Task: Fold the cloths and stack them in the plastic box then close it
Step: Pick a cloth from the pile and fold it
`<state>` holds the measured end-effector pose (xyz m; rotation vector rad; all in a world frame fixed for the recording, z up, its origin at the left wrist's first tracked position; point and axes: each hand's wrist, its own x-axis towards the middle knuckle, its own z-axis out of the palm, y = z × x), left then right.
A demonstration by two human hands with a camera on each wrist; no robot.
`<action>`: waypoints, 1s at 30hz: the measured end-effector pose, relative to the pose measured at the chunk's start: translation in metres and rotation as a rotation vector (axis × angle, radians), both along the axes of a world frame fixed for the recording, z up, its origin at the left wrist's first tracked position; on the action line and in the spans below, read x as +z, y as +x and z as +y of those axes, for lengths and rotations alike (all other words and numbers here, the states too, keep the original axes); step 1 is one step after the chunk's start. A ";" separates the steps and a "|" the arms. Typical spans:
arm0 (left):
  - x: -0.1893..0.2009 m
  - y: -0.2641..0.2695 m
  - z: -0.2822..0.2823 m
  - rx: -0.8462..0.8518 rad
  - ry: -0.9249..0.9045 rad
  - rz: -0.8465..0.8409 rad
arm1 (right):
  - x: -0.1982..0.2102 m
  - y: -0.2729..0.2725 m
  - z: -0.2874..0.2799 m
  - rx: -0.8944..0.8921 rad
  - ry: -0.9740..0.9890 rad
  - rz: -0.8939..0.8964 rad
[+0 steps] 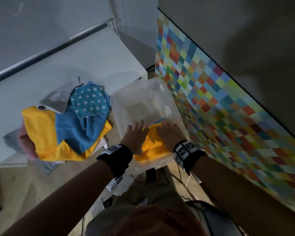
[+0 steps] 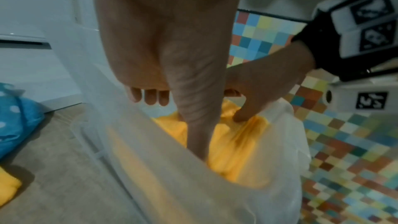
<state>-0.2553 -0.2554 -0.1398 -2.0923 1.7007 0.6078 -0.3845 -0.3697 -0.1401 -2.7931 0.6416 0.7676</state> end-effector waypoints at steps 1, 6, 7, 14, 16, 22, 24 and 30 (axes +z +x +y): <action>-0.003 -0.001 0.000 -0.026 0.007 0.032 | 0.000 0.002 -0.002 -0.019 0.107 0.014; -0.015 -0.002 0.001 0.054 0.127 0.151 | -0.003 0.006 -0.016 -0.138 0.351 0.090; -0.017 -0.004 0.001 0.086 0.114 0.147 | -0.004 0.007 -0.018 -0.137 0.350 0.093; -0.027 -0.007 -0.004 0.112 0.102 0.162 | -0.017 0.008 -0.019 -0.169 0.340 0.066; -0.023 0.001 -0.006 0.123 0.130 0.212 | -0.014 0.010 -0.021 -0.170 0.334 0.067; 0.010 0.037 -0.008 0.271 -0.124 0.410 | 0.016 0.038 -0.016 -0.296 0.369 -0.093; 0.017 0.049 -0.002 0.255 -0.197 0.382 | 0.028 0.050 -0.010 -0.292 0.348 -0.093; 0.034 0.090 0.038 0.361 -0.275 0.354 | 0.058 0.077 0.022 -0.311 0.314 0.013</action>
